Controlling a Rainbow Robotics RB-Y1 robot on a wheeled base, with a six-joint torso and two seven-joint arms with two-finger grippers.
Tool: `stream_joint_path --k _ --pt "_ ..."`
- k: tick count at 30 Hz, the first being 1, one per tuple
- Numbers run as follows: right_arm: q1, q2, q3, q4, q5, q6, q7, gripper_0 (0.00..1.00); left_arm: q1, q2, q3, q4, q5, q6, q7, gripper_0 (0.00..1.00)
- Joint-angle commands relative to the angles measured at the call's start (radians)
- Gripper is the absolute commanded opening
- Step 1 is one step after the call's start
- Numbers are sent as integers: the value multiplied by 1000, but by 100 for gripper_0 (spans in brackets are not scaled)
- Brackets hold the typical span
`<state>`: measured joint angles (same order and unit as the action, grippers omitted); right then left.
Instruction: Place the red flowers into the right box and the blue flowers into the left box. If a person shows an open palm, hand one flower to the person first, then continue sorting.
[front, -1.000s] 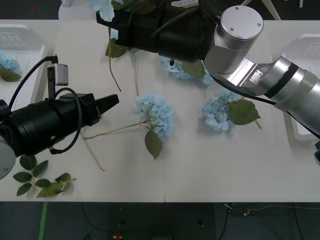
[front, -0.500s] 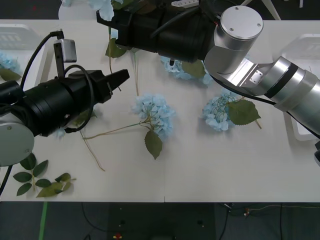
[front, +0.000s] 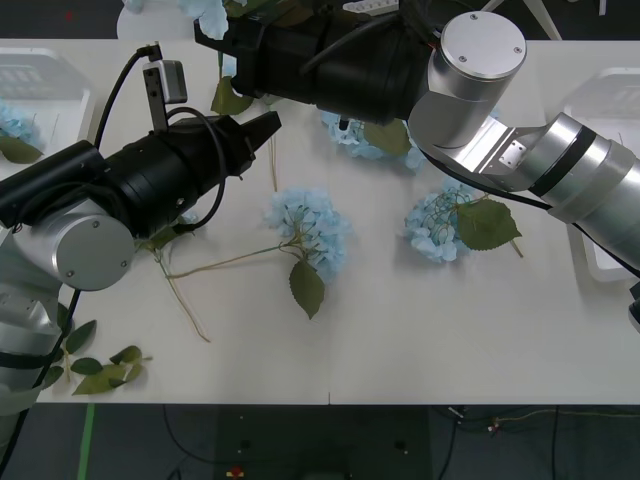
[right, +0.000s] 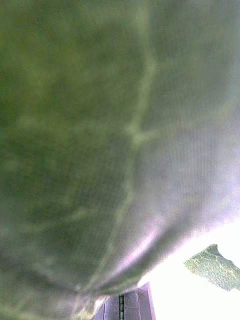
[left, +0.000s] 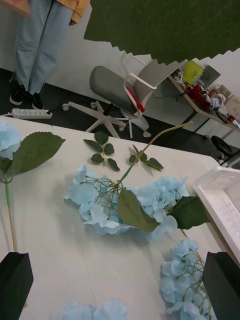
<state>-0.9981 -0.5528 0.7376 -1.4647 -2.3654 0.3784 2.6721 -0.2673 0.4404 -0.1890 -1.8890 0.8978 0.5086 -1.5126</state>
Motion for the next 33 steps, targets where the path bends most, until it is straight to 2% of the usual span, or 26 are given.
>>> stream_joint_path --k 1,3,5,6,7,8,9,25,26,27,28,30,33 --pt "-53 1 6 -40 8 -13 33 0 -59 -28 -21 5 -17 -18 3 100" --pt "-53 -1 6 -40 9 -13 33 0 -58 -25 -23 5 -19 -18 3 100" --pt "-51 -1 6 -40 8 -13 33 0 -59 -25 -23 5 -19 -18 2 64" --pt "-51 -1 6 -39 8 -13 33 0 -59 -25 -23 5 -19 -18 2 53" --pt "-53 -1 6 -39 9 -15 33 0 -59 -25 -23 5 -13 -19 2 25" --pt "-53 1 6 -39 9 -13 33 0 -59 -25 -23 5 -2 -18 2 5" --pt "-51 1 6 -40 9 -13 33 0 -59 -23 -23 5 10 -18 2 0" --pt "-53 -1 9 -39 15 -21 33 0 -59 -16 -23 5 3 -24 0 0" --pt "-53 -1 9 -40 20 -24 33 25 -59 -14 -23 5 3 -25 -1 0" --pt "-53 -1 9 -40 21 -29 33 54 -59 -12 -23 5 3 -27 -1 0" --pt "-53 -1 9 -39 21 -36 33 74 -59 -9 -23 5 1 -30 0 0" --pt "-53 -1 9 -40 21 -45 33 91 -59 -3 -21 5 -2 -38 0 0" --pt "-53 -1 9 -39 23 -49 33 100 -56 6 -18 5 -2 -39 0 0"
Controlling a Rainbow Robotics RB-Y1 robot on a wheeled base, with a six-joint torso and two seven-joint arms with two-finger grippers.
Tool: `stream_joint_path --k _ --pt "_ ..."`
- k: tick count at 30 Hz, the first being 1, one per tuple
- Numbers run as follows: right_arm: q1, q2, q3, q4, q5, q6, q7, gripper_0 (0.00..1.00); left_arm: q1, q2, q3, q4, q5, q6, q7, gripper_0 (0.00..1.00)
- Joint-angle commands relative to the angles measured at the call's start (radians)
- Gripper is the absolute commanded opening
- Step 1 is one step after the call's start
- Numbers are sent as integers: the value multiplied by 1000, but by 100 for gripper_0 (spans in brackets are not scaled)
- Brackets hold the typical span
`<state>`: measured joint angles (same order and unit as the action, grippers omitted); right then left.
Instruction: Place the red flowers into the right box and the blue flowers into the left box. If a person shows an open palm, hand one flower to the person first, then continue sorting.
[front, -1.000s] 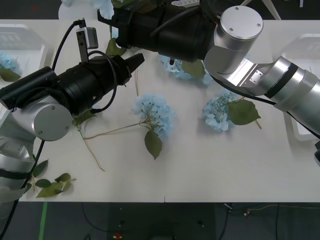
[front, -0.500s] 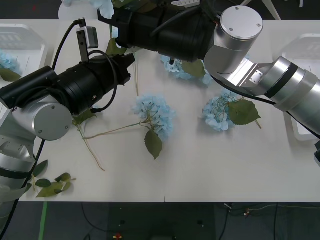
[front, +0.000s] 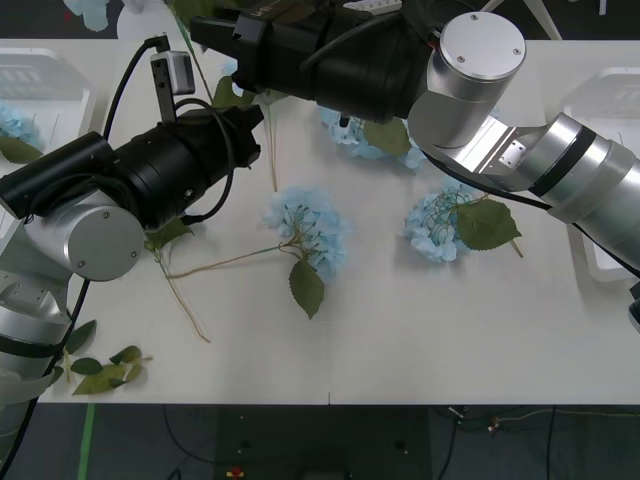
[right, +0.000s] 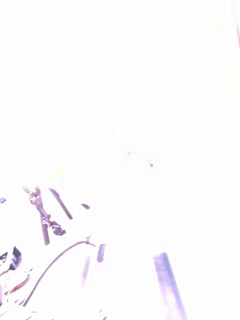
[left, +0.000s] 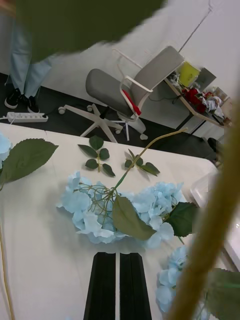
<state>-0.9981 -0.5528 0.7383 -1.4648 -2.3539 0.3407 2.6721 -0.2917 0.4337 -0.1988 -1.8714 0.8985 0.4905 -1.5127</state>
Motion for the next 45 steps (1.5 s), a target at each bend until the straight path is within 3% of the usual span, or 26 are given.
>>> stream_joint_path --k 1,10,17,23,32,41,45 --pt "-53 -1 9 -40 10 -14 33 100 -29 23 -2 -12 -3 -20 2 0" --pt "-53 -39 12 -40 11 -9 33 100 8 191 117 -11 0 22 12 0" --pt "-53 -142 29 -39 71 70 -51 100 51 399 314 -9 27 275 35 0" --pt "-54 -216 6 29 338 250 -311 100 65 554 427 98 17 447 42 0" --pt "-54 -260 -152 130 832 656 -698 100 60 708 430 360 -26 456 23 0" --pt "-56 -263 -180 218 1182 847 -732 100 46 723 415 534 -220 454 9 0" --pt "-56 -243 -180 282 1259 868 -722 100 42 723 387 577 -296 453 9 0"
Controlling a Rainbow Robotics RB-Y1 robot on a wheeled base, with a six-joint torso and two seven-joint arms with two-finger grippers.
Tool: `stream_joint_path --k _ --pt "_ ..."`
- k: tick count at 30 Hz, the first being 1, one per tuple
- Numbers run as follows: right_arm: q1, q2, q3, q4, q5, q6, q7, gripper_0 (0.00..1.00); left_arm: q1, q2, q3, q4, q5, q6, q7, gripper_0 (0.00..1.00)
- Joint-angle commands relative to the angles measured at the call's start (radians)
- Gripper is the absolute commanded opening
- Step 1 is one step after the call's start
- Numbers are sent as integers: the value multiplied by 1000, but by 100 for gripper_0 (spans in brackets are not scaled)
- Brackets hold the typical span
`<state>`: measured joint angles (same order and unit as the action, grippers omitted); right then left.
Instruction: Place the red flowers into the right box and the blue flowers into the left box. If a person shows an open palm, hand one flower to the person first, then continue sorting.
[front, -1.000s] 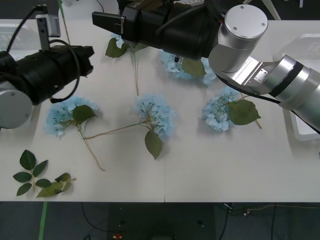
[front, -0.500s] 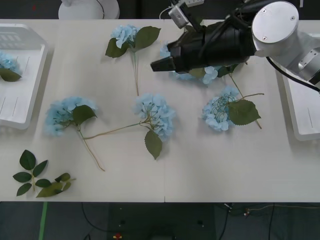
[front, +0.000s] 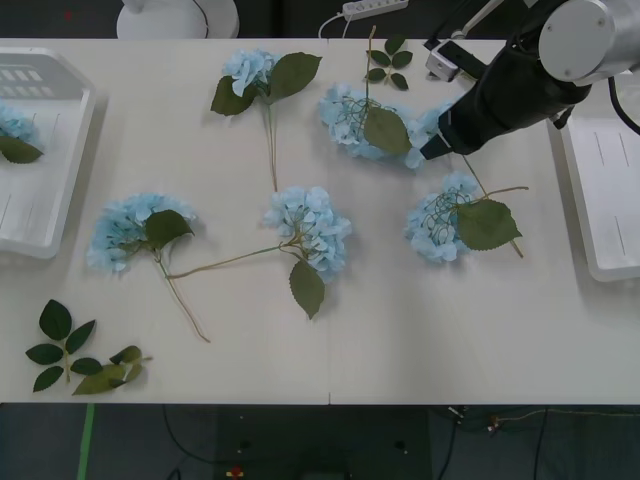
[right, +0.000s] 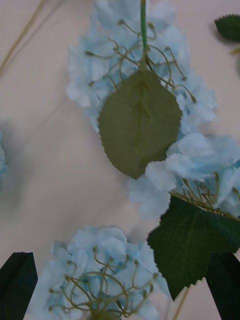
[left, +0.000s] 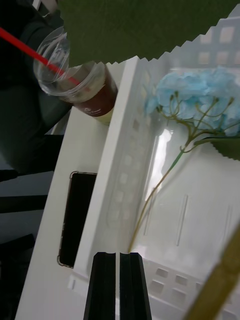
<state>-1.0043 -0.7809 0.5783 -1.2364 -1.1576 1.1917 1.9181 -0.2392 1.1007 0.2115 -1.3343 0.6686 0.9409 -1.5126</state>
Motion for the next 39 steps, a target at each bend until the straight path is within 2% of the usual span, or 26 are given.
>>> stream_joint_path --k 1,6,18,19,22,23,26,35,39 --pt "-50 -5 -21 75 78 16 32 100 -11 56 -27 50 -70 3 8 0" --pt "-51 58 -20 212 162 -46 33 100 -11 56 -43 112 -93 -24 -4 0" --pt "-51 199 -55 431 257 -208 18 100 -11 47 -58 113 -101 -62 -9 2" --pt "-50 212 -58 449 260 -222 16 100 -11 47 -58 113 -101 -63 -11 17" --pt "-51 235 -69 496 263 -259 13 100 -11 47 -58 113 -101 -63 -12 54" --pt "-51 244 -74 514 265 -276 12 100 -11 47 -58 113 -101 -67 -14 61" --pt "-50 261 -80 546 266 -314 12 100 -11 47 -58 113 -101 -71 -14 70" --pt "-51 315 -83 637 272 -420 7 100 -9 48 -44 113 -81 -119 -3 78" --pt "-50 339 -83 680 274 -457 4 100 6 54 -21 106 -1 -125 -8 92"
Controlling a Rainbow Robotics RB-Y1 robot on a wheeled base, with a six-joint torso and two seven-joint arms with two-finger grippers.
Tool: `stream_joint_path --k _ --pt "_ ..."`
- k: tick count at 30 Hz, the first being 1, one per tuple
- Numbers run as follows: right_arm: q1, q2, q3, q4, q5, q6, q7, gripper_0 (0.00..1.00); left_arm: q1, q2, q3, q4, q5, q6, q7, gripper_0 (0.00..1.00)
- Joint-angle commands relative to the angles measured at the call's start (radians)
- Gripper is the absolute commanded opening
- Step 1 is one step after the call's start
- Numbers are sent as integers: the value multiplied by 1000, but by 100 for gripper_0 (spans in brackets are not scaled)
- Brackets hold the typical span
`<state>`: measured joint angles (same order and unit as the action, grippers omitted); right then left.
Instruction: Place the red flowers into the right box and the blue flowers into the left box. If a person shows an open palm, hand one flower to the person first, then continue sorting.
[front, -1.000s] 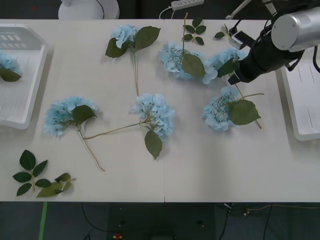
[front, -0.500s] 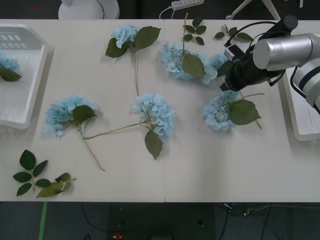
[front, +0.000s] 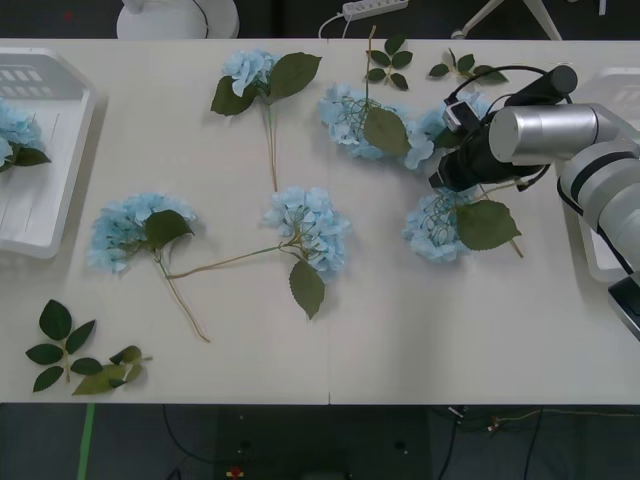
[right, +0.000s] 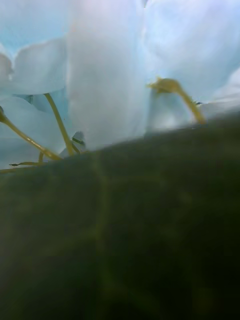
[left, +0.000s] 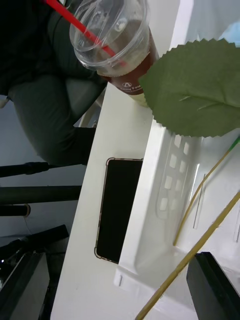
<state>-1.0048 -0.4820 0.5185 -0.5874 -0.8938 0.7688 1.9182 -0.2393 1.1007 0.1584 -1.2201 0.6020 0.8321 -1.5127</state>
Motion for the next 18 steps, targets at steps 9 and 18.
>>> stream_joint_path --k 9,18 --pt "-49 66 -20 73 16 -57 1 50 299 111 236 -302 275 102 -29 100" --pt "-49 72 -18 87 35 -85 4 0 506 36 409 -700 496 335 112 100"
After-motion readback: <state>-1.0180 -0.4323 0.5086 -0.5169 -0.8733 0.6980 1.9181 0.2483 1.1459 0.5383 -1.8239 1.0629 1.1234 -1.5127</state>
